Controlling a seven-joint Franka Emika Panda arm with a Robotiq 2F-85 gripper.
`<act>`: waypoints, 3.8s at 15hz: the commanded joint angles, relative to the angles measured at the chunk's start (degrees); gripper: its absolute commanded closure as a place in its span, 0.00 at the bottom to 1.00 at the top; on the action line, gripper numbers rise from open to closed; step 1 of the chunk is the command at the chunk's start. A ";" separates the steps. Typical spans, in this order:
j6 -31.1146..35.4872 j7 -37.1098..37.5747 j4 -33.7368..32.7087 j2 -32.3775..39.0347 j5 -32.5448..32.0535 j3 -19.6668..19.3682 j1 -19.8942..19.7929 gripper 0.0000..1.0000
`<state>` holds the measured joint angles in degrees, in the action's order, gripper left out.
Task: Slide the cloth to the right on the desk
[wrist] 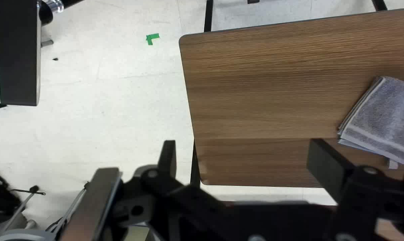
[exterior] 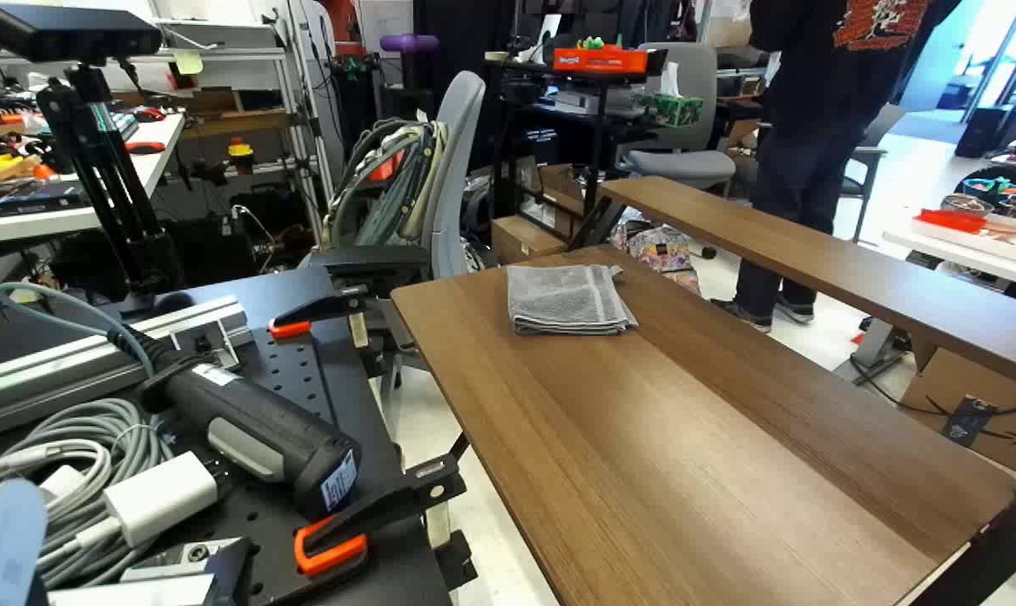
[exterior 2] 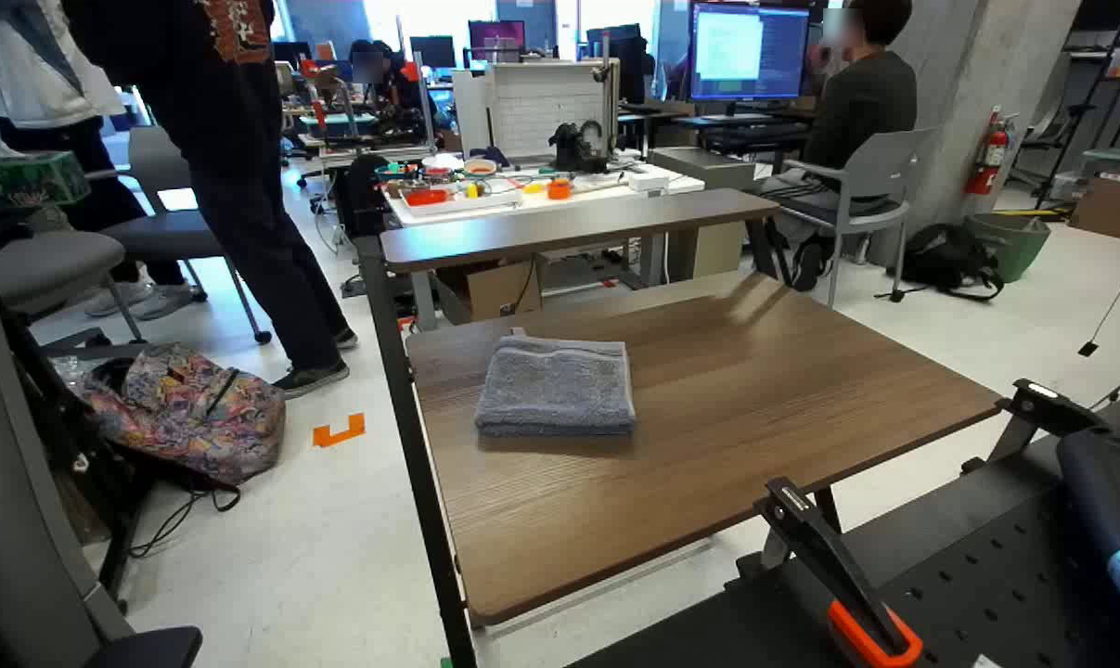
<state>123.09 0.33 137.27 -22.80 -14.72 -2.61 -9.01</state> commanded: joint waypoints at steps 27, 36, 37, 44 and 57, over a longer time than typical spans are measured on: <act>13.78 21.43 -14.72 43.87 -0.12 8.06 16.32 0.00; 13.30 23.31 -36.07 65.51 2.83 4.48 23.77 0.00; 13.29 23.56 -38.00 67.40 3.14 4.09 24.44 0.00; 9.85 24.41 -51.11 78.23 5.70 2.10 27.02 0.00; 3.88 24.39 -64.16 87.50 6.41 -0.28 27.43 0.00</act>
<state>130.05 24.53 77.63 61.82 -8.61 -1.35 17.26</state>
